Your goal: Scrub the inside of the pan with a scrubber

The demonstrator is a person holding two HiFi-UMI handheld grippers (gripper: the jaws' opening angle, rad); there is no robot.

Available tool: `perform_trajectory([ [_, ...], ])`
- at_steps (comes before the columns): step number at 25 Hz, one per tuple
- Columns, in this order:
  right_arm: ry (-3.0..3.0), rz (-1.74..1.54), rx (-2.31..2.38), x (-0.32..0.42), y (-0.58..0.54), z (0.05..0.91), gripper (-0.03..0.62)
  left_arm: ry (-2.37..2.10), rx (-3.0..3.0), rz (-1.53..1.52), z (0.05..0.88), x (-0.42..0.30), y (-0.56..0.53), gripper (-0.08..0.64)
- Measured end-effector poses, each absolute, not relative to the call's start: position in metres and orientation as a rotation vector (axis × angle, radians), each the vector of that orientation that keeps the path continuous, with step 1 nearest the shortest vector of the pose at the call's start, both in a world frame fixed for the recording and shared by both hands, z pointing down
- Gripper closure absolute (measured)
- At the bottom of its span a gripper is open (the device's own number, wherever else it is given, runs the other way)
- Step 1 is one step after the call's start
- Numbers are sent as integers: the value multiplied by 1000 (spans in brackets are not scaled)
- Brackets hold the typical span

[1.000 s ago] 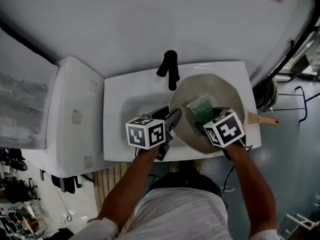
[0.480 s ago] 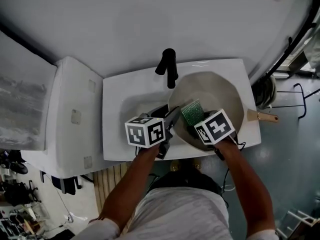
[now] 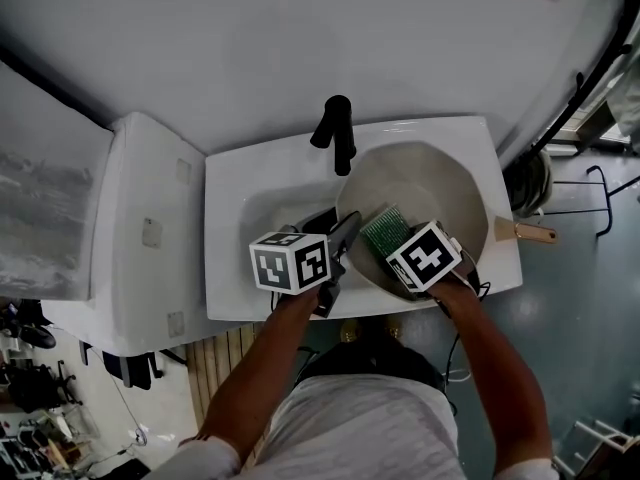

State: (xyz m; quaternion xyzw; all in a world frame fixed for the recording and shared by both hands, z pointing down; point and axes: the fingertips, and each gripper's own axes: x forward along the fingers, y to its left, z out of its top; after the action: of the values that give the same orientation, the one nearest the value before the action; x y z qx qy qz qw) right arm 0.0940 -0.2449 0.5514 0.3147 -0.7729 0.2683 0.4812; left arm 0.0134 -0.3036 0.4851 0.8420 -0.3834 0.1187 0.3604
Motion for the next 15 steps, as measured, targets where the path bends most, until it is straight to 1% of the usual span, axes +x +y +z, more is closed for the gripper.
perform_trajectory([
  [7,-1793,616,829,136,-251,558,239,-986,2171,307,485,13,-304,387],
  [15,-1744,578,872,165,-258,553,239,-981,2175,315,485,14,-304,387],
])
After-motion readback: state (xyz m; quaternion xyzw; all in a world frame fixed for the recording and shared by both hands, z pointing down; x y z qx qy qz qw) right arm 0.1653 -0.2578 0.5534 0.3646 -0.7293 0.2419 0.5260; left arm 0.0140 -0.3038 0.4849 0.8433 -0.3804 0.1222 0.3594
